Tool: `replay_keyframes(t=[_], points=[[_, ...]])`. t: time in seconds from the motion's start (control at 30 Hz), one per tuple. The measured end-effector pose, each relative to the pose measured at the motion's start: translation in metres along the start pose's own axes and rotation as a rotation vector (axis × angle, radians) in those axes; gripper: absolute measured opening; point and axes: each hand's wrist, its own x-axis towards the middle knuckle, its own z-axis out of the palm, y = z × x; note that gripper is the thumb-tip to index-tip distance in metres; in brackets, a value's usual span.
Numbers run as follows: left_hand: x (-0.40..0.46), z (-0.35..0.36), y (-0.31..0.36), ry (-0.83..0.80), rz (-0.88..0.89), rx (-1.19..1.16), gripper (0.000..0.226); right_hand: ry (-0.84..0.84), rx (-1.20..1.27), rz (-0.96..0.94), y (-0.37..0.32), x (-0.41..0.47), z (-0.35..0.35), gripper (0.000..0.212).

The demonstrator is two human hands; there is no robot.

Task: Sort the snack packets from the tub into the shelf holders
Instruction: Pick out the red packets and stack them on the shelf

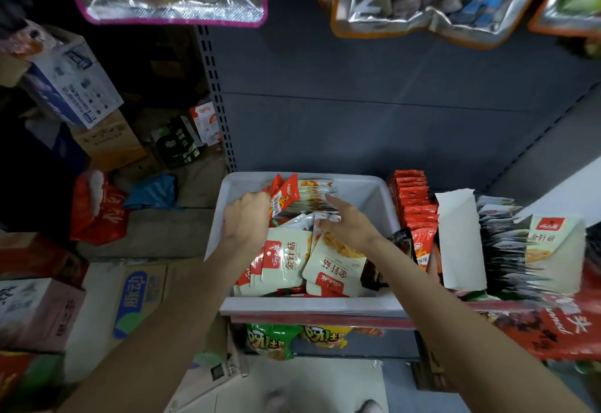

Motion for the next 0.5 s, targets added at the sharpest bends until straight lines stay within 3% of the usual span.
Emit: replay_keyframes(t=[0.07, 0.2, 0.37, 0.5], points=[[0.004, 0.006, 0.003, -0.014, 0.045, 0.056, 0.024, -0.017, 0.004, 0.021, 0.003, 0.000, 0.002, 0.059], [0.017, 0.027, 0.011, 0.055, 0.283, 0.051, 0.051, 0.000, 0.084, 0.040, 0.011, 0.003, 0.001, 0.059], [0.010, 0.027, 0.027, 0.022, 0.319, -0.540, 0.028, 0.113, 0.389, 0.062, 0.019, -0.002, -0.011, 0.062], [0.002, 0.024, 0.055, -0.002, 0.397, -0.759, 0.026, 0.238, 0.756, 0.076, 0.025, -0.014, -0.033, 0.050]])
